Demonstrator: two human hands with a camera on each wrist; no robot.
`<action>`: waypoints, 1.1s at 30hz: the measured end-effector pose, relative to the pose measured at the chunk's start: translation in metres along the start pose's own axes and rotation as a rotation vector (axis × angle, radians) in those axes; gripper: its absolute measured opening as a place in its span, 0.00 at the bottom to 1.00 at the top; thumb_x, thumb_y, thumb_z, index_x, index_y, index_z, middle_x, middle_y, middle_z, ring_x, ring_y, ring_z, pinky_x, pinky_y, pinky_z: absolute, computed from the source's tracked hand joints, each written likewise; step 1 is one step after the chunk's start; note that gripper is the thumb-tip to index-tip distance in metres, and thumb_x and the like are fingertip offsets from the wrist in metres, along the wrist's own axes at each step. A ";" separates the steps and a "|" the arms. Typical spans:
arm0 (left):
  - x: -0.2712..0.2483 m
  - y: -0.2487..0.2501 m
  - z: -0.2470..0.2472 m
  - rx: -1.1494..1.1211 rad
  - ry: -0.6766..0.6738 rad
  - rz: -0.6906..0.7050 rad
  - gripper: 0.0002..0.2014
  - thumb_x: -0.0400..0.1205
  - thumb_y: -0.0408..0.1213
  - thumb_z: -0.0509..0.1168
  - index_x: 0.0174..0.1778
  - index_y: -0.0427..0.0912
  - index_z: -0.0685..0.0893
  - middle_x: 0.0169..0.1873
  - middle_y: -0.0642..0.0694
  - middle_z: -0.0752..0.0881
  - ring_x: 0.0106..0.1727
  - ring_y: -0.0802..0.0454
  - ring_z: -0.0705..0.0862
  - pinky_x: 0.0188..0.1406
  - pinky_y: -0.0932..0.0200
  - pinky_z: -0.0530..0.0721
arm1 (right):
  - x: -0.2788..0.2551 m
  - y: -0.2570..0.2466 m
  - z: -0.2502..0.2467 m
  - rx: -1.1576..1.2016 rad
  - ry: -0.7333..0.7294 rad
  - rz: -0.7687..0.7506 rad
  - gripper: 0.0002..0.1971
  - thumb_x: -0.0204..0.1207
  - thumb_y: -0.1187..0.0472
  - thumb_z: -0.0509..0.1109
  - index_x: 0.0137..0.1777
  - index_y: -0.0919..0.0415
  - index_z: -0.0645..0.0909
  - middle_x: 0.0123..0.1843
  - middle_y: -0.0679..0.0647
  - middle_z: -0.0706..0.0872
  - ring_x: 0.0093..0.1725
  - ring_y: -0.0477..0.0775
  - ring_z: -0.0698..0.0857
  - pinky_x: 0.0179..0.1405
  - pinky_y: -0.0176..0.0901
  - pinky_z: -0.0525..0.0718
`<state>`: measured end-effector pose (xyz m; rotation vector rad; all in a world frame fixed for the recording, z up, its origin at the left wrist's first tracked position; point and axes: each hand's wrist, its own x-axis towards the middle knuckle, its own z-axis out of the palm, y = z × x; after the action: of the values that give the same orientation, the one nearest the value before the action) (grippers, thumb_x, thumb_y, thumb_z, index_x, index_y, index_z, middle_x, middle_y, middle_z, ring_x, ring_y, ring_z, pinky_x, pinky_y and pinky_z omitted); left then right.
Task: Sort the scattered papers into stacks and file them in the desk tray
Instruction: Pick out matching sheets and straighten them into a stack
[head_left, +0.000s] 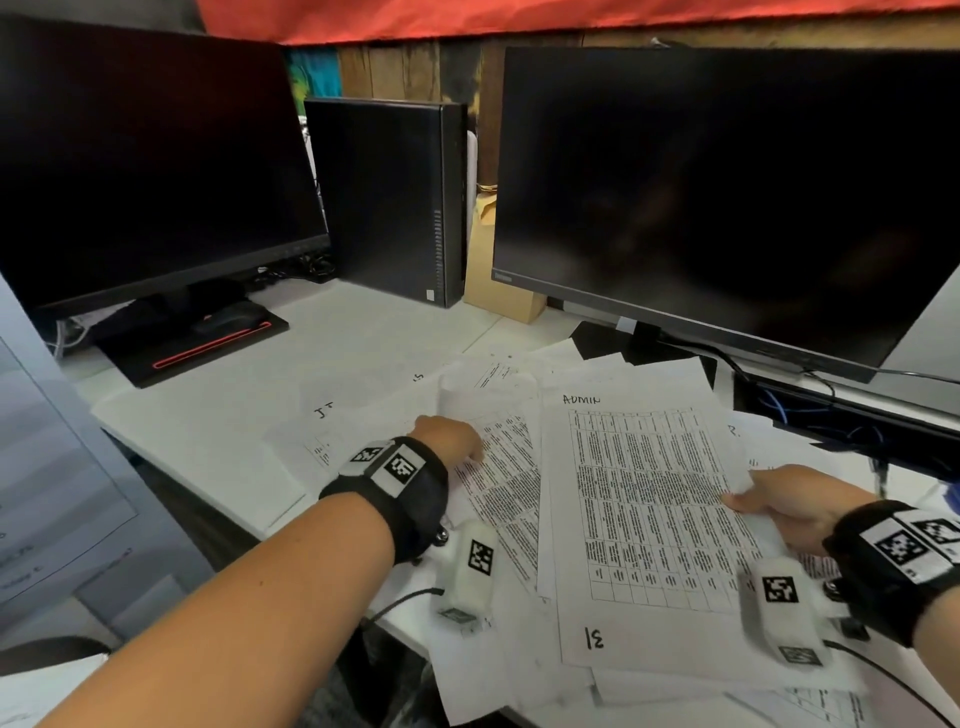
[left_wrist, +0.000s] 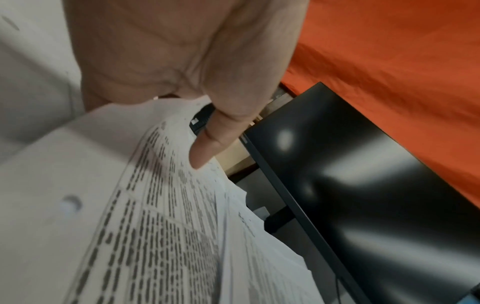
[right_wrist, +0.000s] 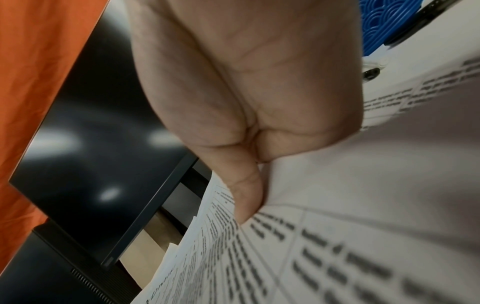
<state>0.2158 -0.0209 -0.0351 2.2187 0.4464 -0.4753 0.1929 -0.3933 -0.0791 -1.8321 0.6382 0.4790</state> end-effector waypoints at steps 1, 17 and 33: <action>-0.001 -0.002 0.004 -0.006 -0.051 0.035 0.21 0.77 0.30 0.67 0.67 0.30 0.79 0.65 0.35 0.82 0.66 0.39 0.81 0.38 0.61 0.82 | 0.014 0.007 -0.007 -0.007 -0.018 0.015 0.72 0.22 0.58 0.93 0.76 0.65 0.67 0.69 0.67 0.80 0.67 0.72 0.79 0.73 0.70 0.70; -0.013 0.006 0.002 0.233 -0.058 0.096 0.18 0.86 0.34 0.58 0.70 0.29 0.76 0.63 0.36 0.82 0.43 0.50 0.80 0.40 0.65 0.79 | -0.047 -0.057 0.071 -0.776 0.114 -0.034 0.18 0.78 0.58 0.71 0.62 0.70 0.80 0.60 0.63 0.86 0.62 0.63 0.83 0.68 0.54 0.79; -0.012 0.006 -0.005 -0.605 -0.393 0.218 0.21 0.73 0.22 0.72 0.62 0.31 0.83 0.55 0.33 0.88 0.58 0.36 0.86 0.62 0.38 0.81 | -0.063 -0.061 0.070 -0.137 0.013 -0.306 0.22 0.77 0.58 0.72 0.70 0.56 0.74 0.65 0.53 0.84 0.62 0.55 0.84 0.68 0.56 0.78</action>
<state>0.2092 -0.0228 -0.0227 1.5220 0.1103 -0.5562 0.1817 -0.2981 -0.0205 -2.0213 0.3306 0.3124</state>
